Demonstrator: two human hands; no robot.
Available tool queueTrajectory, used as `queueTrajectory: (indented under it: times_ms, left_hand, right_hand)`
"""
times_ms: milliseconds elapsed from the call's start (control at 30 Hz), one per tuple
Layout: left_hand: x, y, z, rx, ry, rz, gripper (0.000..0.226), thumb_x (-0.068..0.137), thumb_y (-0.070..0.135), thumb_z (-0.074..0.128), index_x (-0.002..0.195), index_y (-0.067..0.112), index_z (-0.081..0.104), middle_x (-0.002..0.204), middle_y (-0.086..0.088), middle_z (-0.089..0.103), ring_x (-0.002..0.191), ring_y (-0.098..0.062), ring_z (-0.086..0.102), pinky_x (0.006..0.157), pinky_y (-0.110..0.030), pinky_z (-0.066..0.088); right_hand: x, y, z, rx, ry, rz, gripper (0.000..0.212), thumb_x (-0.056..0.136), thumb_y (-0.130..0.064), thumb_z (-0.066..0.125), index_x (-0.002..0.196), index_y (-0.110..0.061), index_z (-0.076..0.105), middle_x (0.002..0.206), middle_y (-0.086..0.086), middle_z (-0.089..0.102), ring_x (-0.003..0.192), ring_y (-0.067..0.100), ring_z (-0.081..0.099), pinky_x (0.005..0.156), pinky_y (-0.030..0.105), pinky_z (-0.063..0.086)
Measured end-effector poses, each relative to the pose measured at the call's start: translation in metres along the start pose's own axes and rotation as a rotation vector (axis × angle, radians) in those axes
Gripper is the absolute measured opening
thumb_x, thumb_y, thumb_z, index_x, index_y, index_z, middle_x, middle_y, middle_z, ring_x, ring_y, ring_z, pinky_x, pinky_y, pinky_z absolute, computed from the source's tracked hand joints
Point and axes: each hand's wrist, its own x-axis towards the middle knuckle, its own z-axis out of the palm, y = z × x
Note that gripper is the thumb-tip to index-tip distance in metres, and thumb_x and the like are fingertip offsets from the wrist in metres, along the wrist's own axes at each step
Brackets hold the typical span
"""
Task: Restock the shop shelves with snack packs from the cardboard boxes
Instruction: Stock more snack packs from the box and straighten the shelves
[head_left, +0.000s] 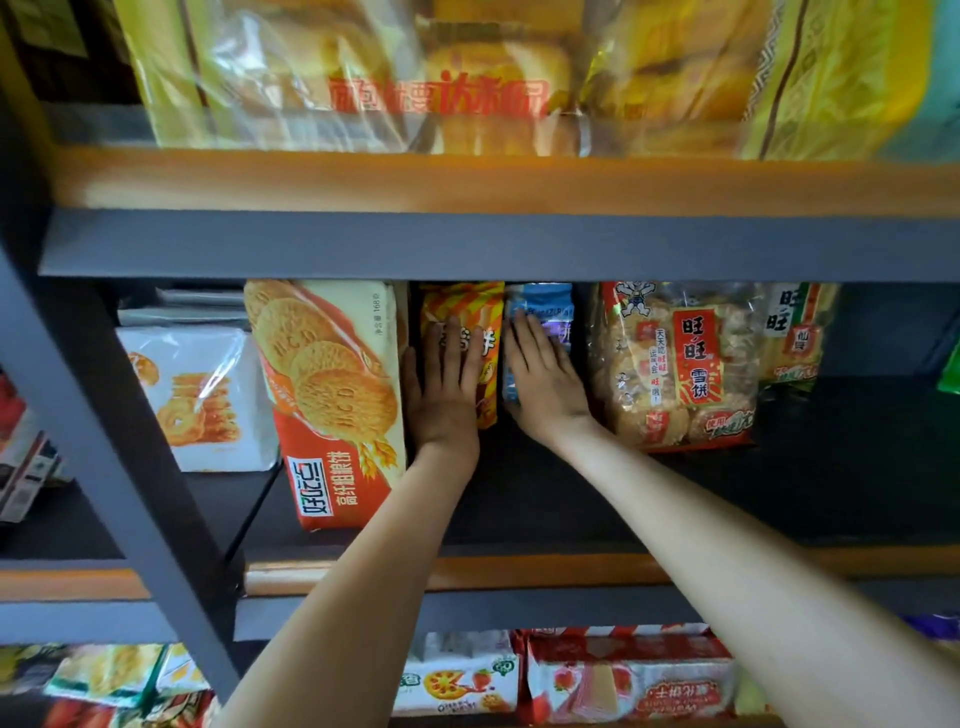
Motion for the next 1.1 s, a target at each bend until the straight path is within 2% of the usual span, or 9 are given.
queueTrajectory:
  times_ms: [267, 367, 567, 767, 833, 867, 933, 1000, 1100]
  left_hand:
    - [0.000, 0.002, 0.003, 0.027, 0.067, 0.003, 0.107, 0.091, 0.023, 0.055, 0.133, 0.013, -0.043, 0.154, -0.013, -0.030, 0.145, -0.030, -0.020, 0.117, -0.049, -0.005]
    - [-0.001, 0.002, 0.004, 0.024, 0.085, 0.012, 0.106, 0.091, 0.027, 0.055, 0.138, 0.012, -0.039, 0.155, -0.015, -0.028, 0.146, -0.031, -0.017, 0.119, -0.047, -0.001]
    - [-0.009, 0.003, -0.006, -0.147, 0.039, 0.026, 0.102, 0.090, 0.034, 0.057, 0.147, 0.016, -0.026, 0.156, -0.012, -0.027, 0.146, -0.028, -0.019, 0.120, -0.046, 0.005]
    - [-0.030, 0.002, -0.016, -0.272, -0.115, 0.061, 0.094, 0.093, 0.037, 0.056, 0.151, 0.023, -0.017, 0.156, -0.006, -0.028, 0.147, -0.024, -0.015, 0.119, -0.043, 0.013]
    - [-0.043, 0.003, -0.024, -0.386, -0.199, 0.045, 0.084, 0.094, 0.036, 0.056, 0.154, 0.023, -0.001, 0.161, -0.008, -0.011, 0.148, -0.027, 0.003, 0.115, -0.043, 0.026]
    - [-0.053, 0.004, -0.028, -0.450, -0.198, 0.033, 0.073, 0.094, 0.036, 0.055, 0.153, 0.021, 0.015, 0.159, -0.012, 0.013, 0.143, -0.030, 0.024, 0.109, -0.042, 0.035]
    - [-0.076, 0.004, -0.034, -0.615, -0.045, -0.011, 0.046, 0.095, 0.033, 0.053, 0.138, 0.017, 0.046, 0.128, -0.016, 0.058, 0.115, -0.032, 0.056, 0.090, -0.039, 0.049]
    - [-0.107, 0.003, -0.040, -0.821, 0.178, -0.069, 0.031, 0.095, 0.026, 0.055, 0.124, 0.016, 0.060, 0.106, -0.009, 0.070, 0.098, -0.027, 0.065, 0.081, -0.037, 0.051]
    - [-0.156, -0.002, -0.044, -1.106, 0.338, -0.195, 0.019, 0.095, 0.017, 0.056, 0.110, 0.018, 0.066, 0.096, 0.001, 0.073, 0.089, -0.013, 0.067, 0.078, -0.029, 0.052]
  right_hand:
    - [0.011, 0.009, 0.023, -0.074, 0.030, 0.044, 0.101, 0.091, -0.037, 0.058, 0.147, -0.009, -0.021, 0.161, 0.007, -0.010, 0.148, 0.024, -0.008, 0.119, 0.037, 0.000]
    - [0.007, 0.011, 0.022, -0.120, 0.068, 0.061, 0.084, 0.096, -0.026, 0.048, 0.150, -0.010, -0.013, 0.161, 0.007, 0.000, 0.147, 0.026, 0.003, 0.119, 0.039, 0.005]
    - [0.001, 0.018, 0.019, -0.168, 0.103, 0.019, 0.078, 0.077, -0.024, 0.062, 0.142, -0.012, 0.022, 0.140, 0.000, 0.051, 0.126, 0.019, 0.049, 0.105, 0.033, 0.041]
    - [-0.007, 0.014, -0.017, 0.115, -0.111, 0.046, 0.095, 0.084, -0.015, 0.065, 0.152, -0.011, -0.002, 0.159, 0.010, 0.003, 0.146, 0.031, 0.006, 0.119, 0.042, 0.013]
    - [-0.018, 0.010, -0.038, 0.307, -0.168, 0.090, 0.084, 0.086, -0.017, 0.064, 0.150, -0.009, 0.011, 0.154, 0.013, 0.014, 0.142, 0.033, 0.017, 0.115, 0.042, 0.024]
    - [-0.028, 0.009, -0.049, 0.379, -0.187, 0.081, 0.073, 0.088, -0.020, 0.062, 0.147, -0.007, 0.021, 0.150, 0.014, 0.023, 0.138, 0.034, 0.025, 0.109, 0.042, 0.030]
    - [-0.054, 0.007, -0.067, 0.473, -0.130, 0.031, 0.053, 0.093, -0.026, 0.056, 0.137, -0.004, 0.038, 0.139, 0.014, 0.038, 0.130, 0.033, 0.037, 0.101, 0.040, 0.038]
    - [-0.083, 0.004, -0.078, 0.601, -0.010, -0.014, 0.041, 0.095, -0.027, 0.053, 0.131, -0.007, 0.048, 0.133, 0.013, 0.048, 0.123, 0.031, 0.046, 0.096, 0.038, 0.040]
    - [-0.129, -0.014, -0.086, 0.852, 0.143, -0.115, 0.030, 0.093, -0.022, 0.057, 0.122, -0.014, 0.058, 0.121, 0.007, 0.058, 0.112, 0.022, 0.055, 0.090, 0.032, 0.044]
